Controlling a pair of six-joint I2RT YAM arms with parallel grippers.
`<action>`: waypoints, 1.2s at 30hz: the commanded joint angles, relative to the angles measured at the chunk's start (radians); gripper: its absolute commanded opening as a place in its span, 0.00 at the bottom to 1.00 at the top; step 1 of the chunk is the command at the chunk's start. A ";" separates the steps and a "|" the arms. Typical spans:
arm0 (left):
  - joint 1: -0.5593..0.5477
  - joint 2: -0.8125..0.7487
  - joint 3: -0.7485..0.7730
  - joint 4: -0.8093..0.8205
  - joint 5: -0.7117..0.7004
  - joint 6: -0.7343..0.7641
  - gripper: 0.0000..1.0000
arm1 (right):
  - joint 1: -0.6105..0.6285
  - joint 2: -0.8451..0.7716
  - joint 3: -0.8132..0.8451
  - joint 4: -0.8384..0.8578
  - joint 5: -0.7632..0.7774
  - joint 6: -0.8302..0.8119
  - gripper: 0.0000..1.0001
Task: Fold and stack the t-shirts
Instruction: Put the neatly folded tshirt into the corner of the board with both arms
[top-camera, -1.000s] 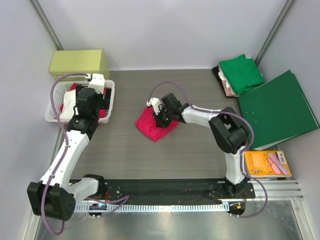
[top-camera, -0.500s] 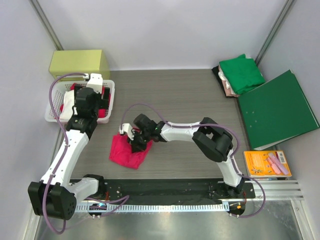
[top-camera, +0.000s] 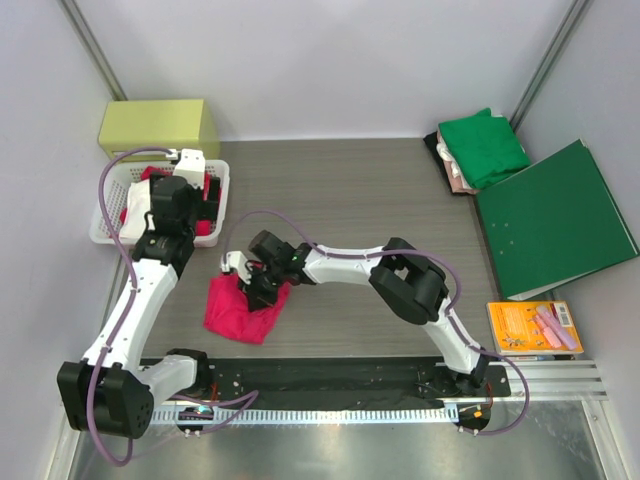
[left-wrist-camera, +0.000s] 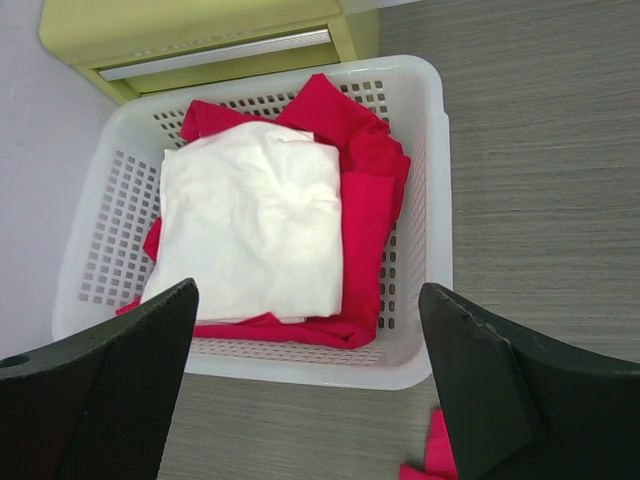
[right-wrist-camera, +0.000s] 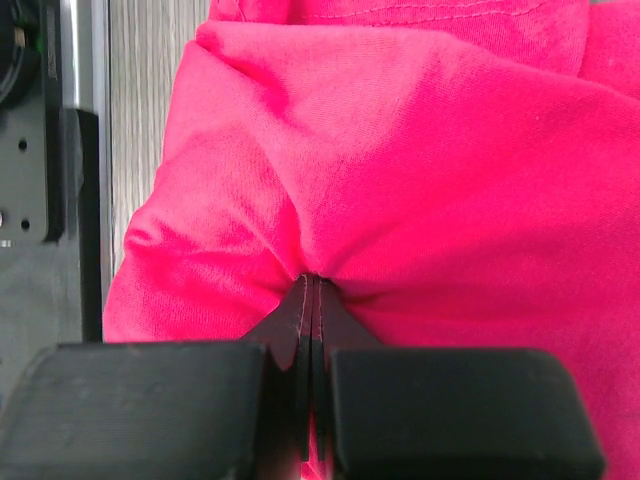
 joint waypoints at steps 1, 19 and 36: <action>0.013 -0.006 0.006 0.008 0.031 -0.024 0.92 | 0.010 0.113 0.082 -0.075 0.033 -0.002 0.01; 0.013 0.043 0.004 0.010 0.083 -0.033 0.92 | 0.026 -0.334 0.088 -0.161 0.167 -0.153 0.01; 0.013 0.064 0.056 -0.150 0.129 0.003 0.92 | -0.724 -0.575 -0.030 -0.144 0.666 -0.158 0.08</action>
